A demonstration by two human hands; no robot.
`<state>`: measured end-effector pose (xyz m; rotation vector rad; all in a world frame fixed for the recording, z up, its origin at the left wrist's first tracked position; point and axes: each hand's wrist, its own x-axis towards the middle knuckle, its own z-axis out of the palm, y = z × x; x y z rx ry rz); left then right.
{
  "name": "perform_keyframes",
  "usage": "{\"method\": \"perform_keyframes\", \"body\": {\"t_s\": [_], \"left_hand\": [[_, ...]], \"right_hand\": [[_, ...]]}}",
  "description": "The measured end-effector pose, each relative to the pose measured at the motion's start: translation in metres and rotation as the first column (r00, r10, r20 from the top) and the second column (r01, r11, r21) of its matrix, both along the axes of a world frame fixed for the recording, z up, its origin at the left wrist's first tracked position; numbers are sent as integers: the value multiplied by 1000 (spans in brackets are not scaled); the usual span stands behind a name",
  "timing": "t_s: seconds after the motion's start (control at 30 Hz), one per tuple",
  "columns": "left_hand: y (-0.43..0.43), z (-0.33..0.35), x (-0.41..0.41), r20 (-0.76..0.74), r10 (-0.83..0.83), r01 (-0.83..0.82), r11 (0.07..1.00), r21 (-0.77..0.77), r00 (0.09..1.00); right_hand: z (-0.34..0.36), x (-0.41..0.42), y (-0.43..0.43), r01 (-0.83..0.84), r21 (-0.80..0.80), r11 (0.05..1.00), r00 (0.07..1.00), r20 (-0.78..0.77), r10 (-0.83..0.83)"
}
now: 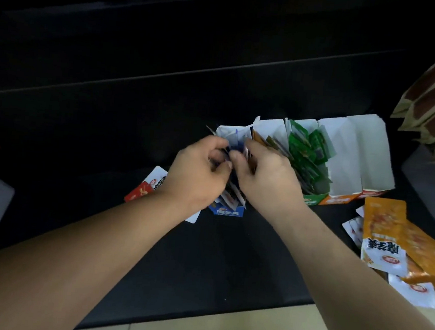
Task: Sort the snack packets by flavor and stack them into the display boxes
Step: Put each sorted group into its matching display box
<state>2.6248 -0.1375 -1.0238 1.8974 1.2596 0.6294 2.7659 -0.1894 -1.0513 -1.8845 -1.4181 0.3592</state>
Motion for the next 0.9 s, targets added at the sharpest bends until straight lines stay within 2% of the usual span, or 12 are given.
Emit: {"method": "perform_keyframes", "body": {"t_s": [0.1, 0.2, 0.33, 0.47, 0.6, 0.67, 0.77, 0.9], "left_hand": [[4, -8, 4, -52, -80, 83, 996, 45, 995], [9, -13, 3, -99, -29, 32, 999, 26, 995], [-5, -10, -2, -41, 15, -16, 1000, -21, 999], [-40, -11, 4, -3, 8, -8, 1000, -27, 1000], [-87, -31, 35, -39, -81, 75, 987, -141, 996], [-113, -48, 59, -64, -202, 183, 958, -219, 977], [-141, -68, 93, -124, -360, 321, 912, -254, 925], [-157, -78, 131, -223, -441, 384, 887, -256, 870]], "right_hand": [[-1, 9, 14, -10, -75, 997, 998, -55, 6], [-4, 21, 26, 13, -221, 975, 999, -26, -19], [0, 21, 5, 64, -81, 995, 998, -18, -65], [-5, 25, -56, 55, 18, 998, 988, -148, -52], [-35, 61, -111, 153, -39, 987, 986, -61, -155], [-49, 86, -136, 237, -66, 969, 972, 16, -236], [-65, 131, -165, 400, -119, 909, 914, 117, -387], [-77, 182, -183, 472, -418, 776, 881, 247, -403]]}}
